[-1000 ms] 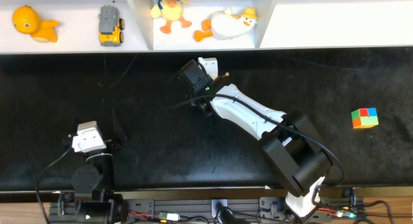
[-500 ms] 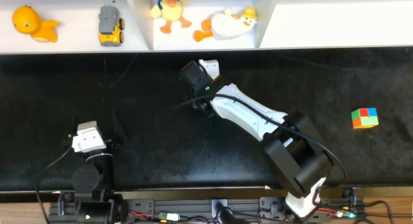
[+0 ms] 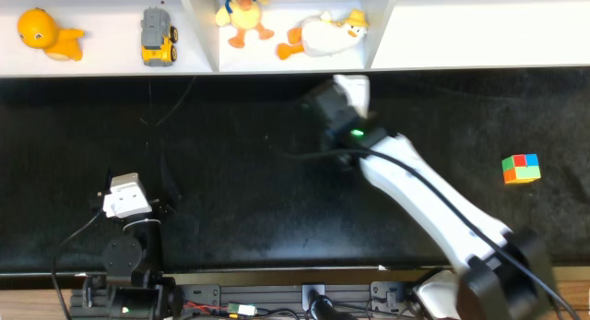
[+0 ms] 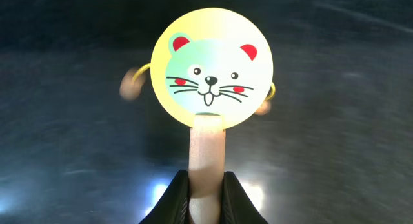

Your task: Store Toys

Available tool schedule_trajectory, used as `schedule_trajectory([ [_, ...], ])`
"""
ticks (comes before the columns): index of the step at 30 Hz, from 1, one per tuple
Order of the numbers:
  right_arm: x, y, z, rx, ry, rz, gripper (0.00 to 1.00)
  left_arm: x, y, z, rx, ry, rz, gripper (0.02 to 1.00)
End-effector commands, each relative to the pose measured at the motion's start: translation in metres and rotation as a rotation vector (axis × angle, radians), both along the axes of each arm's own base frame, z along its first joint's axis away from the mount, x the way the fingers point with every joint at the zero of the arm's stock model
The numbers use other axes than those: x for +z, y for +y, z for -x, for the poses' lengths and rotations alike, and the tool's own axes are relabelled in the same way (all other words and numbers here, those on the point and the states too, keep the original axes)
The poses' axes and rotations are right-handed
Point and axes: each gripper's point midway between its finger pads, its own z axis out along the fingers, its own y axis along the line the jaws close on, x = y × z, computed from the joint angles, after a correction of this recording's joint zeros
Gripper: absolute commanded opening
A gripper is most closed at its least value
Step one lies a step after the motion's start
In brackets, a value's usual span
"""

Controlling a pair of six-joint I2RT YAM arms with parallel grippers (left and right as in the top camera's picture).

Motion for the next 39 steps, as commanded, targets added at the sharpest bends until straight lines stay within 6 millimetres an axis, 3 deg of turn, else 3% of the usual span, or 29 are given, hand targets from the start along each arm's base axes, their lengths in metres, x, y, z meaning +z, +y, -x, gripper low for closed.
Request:
schedule_trajectory([
  [1,0.011,-0.044,0.020,-0.046,-0.043,0.013,0.084,0.000,0.002,0.001,0.010,-0.002,-0.022,0.998],
  [7,0.019,-0.084,0.044,-0.059,-0.114,0.009,0.077,0.000,0.002,0.001,0.010,-0.002,-0.022,0.998],
  [14,0.028,-0.113,0.048,-0.017,-0.164,0.034,0.106,0.001,0.002,0.001,0.010,-0.002,-0.022,0.998],
  [25,0.041,-0.149,0.000,0.001,-0.288,-0.028,0.119,0.001,0.002,0.001,0.010,-0.002,-0.022,0.998],
  [33,0.029,-0.148,-0.037,0.025,-0.305,-0.060,0.108,0.000,0.002,0.001,0.010,-0.002,-0.022,0.998],
  [39,0.034,-0.144,-0.070,0.075,-0.316,-0.053,0.106,0.000,0.002,0.001,0.010,-0.002,-0.022,0.998],
])
